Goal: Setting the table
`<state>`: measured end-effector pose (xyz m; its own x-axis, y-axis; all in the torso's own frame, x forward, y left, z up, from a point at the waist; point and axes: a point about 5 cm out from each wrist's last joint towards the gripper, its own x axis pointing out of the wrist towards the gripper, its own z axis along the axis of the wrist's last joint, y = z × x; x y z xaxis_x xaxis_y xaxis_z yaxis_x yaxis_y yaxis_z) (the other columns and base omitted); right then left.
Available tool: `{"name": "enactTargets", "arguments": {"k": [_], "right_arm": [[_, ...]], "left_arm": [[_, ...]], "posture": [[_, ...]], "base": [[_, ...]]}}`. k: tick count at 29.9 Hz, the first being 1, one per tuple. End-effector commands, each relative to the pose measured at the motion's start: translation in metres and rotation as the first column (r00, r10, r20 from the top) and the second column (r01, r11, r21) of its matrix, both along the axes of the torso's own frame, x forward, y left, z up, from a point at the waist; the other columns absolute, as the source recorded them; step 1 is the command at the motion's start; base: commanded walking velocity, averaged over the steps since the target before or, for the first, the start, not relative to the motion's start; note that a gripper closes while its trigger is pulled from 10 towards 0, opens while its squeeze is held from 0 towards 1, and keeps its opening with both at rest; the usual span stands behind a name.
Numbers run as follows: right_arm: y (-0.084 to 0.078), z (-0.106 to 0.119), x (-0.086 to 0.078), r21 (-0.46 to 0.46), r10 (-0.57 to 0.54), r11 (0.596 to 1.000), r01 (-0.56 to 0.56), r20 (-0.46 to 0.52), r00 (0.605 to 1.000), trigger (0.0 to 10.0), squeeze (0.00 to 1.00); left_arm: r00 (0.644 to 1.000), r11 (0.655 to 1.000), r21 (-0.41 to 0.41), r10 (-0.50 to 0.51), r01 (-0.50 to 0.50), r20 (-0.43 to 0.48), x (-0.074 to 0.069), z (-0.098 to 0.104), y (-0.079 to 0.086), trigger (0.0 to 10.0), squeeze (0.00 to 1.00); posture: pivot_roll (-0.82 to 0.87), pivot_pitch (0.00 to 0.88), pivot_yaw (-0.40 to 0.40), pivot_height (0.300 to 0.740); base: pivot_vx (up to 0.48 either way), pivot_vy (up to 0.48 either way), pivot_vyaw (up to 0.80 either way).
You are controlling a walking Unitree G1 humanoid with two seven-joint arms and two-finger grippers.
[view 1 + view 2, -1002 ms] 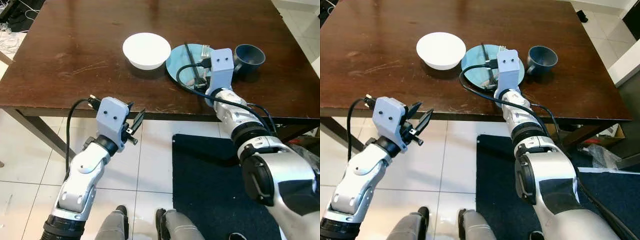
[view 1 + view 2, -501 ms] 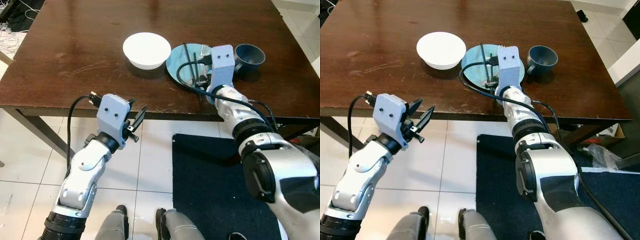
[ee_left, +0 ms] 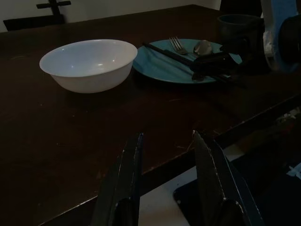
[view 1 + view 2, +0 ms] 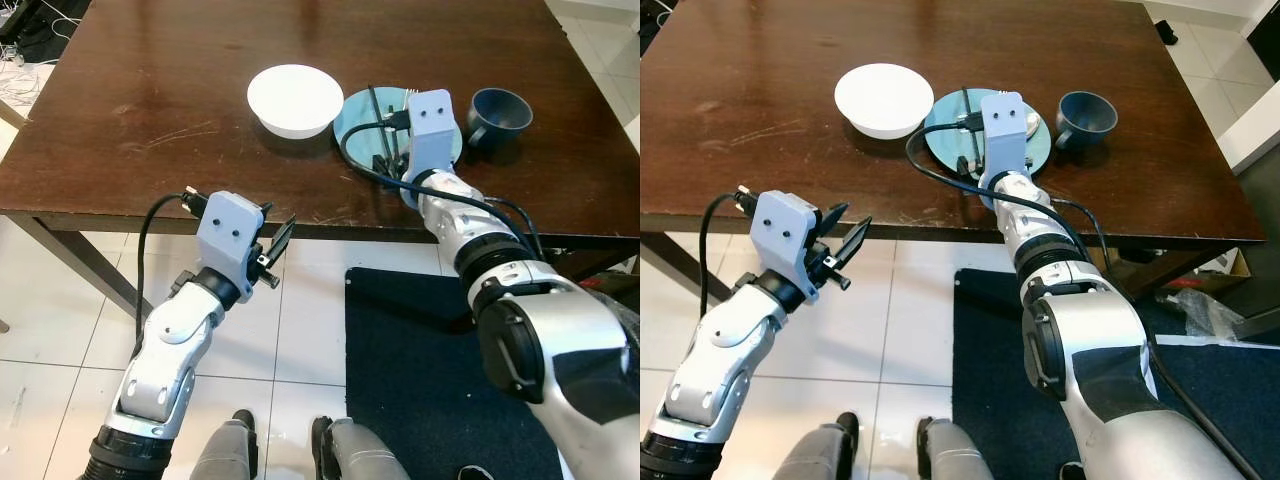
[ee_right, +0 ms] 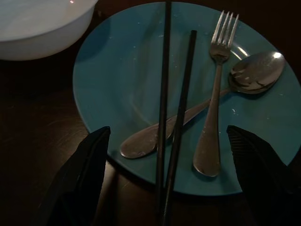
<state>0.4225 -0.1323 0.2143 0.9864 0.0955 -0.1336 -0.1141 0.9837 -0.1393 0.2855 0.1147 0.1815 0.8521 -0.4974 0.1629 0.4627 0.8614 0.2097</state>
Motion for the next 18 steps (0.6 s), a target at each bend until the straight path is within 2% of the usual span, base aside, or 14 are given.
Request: {"name": "enactTargets", "arguments": {"k": [1,10,18], "right_arm": [[0.0002,-0.0050,-0.0006,0.011,-0.015,1.000,0.015,-0.029,0.999,10.0,0.00],[0.0004,-0.0078,-0.0009,0.103,-0.032,0.994,0.040,-0.085,0.996,10.0,0.00],[0.0045,-0.0055,-0.0004,0.105,-0.022,0.994,0.034,-0.123,0.992,10.0,0.00]], "left_arm": [[1.000,1.000,0.016,-0.010,0.010,-0.020,-0.0040,-0.0040,-0.0002,10.0,0.00],[1.000,1.000,0.026,-0.016,0.016,-0.023,-0.0049,-0.0029,0.0015,10.0,0.00],[0.999,0.999,0.034,-0.027,0.028,-0.028,-0.0075,-0.0020,0.0021,10.0,0.00]], "posture": [[0.10,0.243,-0.023,0.740],[0.11,0.250,-0.020,0.740],[0.12,0.257,-0.018,0.740]], "base": [[0.000,0.000,0.00],[0.000,0.000,0.00],[0.000,0.000,0.00]]}}
